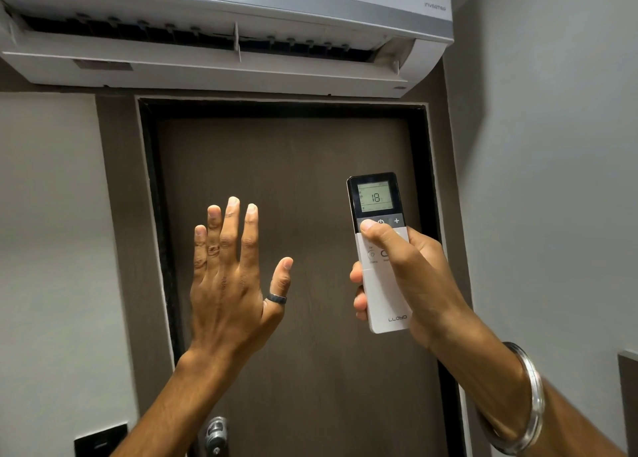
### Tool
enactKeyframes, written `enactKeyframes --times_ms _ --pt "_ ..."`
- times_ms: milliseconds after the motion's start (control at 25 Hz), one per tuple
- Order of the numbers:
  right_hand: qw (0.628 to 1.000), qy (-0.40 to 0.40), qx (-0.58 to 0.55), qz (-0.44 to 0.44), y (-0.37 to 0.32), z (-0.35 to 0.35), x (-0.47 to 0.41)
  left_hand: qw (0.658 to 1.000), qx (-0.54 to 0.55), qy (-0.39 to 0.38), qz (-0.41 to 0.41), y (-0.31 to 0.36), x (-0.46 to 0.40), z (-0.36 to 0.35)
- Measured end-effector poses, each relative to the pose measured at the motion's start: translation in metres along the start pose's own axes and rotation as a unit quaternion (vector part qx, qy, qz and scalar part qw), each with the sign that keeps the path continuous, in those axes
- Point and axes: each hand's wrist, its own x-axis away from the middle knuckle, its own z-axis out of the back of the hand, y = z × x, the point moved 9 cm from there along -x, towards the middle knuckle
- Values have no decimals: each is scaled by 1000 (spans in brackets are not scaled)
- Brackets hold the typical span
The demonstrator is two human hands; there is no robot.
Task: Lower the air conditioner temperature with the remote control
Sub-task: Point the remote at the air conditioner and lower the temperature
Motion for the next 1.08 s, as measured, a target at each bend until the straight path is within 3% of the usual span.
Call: enactKeyframes --times_ms 1080 --pt "999 22 20 16 4 9 -4 1000 -3 -3 0 -2 -1 -6"
